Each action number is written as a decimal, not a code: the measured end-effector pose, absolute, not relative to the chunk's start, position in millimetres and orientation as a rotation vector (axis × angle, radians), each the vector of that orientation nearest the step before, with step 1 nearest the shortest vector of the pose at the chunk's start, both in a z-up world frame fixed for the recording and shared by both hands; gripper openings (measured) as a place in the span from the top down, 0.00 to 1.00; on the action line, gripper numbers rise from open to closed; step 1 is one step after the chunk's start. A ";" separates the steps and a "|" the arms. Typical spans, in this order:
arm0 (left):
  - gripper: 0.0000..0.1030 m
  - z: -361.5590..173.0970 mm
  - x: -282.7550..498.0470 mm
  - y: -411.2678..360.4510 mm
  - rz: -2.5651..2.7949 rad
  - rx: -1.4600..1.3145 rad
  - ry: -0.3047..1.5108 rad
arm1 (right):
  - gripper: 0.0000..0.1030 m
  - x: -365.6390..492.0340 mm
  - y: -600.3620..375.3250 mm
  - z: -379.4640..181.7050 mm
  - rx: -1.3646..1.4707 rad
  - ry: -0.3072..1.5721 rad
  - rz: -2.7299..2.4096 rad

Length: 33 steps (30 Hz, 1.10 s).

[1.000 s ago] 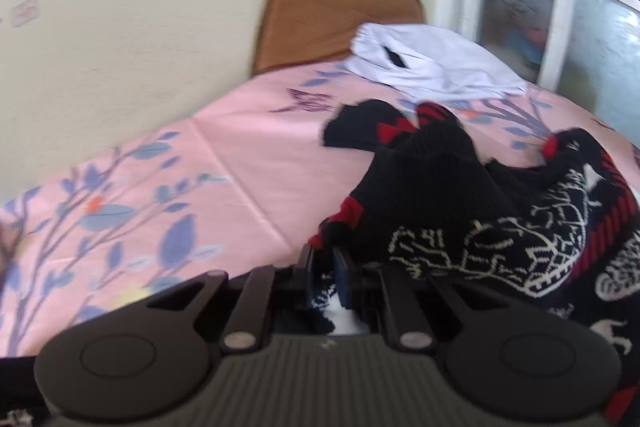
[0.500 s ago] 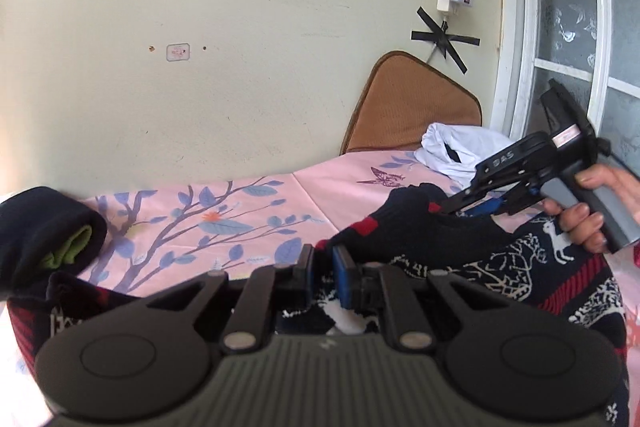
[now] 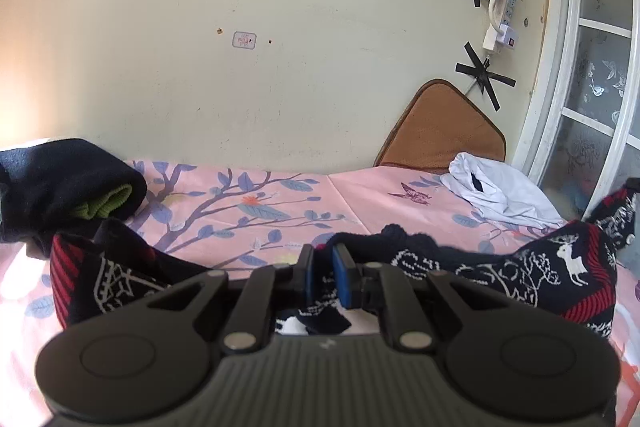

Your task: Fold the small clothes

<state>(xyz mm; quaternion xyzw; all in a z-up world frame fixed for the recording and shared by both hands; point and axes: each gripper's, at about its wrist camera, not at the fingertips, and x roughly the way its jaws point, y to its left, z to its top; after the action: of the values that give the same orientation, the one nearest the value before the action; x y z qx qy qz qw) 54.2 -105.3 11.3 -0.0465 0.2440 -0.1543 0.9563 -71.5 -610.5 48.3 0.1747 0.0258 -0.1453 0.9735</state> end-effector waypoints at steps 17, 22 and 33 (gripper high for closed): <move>0.89 7.4 40.6 -118.7 -0.289 -0.027 0.518 | 0.18 68.4 -514.2 -9.6 0.127 0.561 0.291; 0.89 30.2 54.4 -117.4 -0.270 -0.008 0.471 | 0.89 68.2 -494.9 18.8 0.150 0.518 0.388; 0.69 104.5 227.8 -147.7 0.022 0.138 0.438 | 0.84 127.2 -463.2 171.4 0.027 0.106 0.142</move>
<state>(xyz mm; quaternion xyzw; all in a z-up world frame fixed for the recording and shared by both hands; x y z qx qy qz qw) 227.8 -147.7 104.5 0.0684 0.2173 0.0107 0.9736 127.2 -463.2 171.4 0.0135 0.0528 0.0707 0.9960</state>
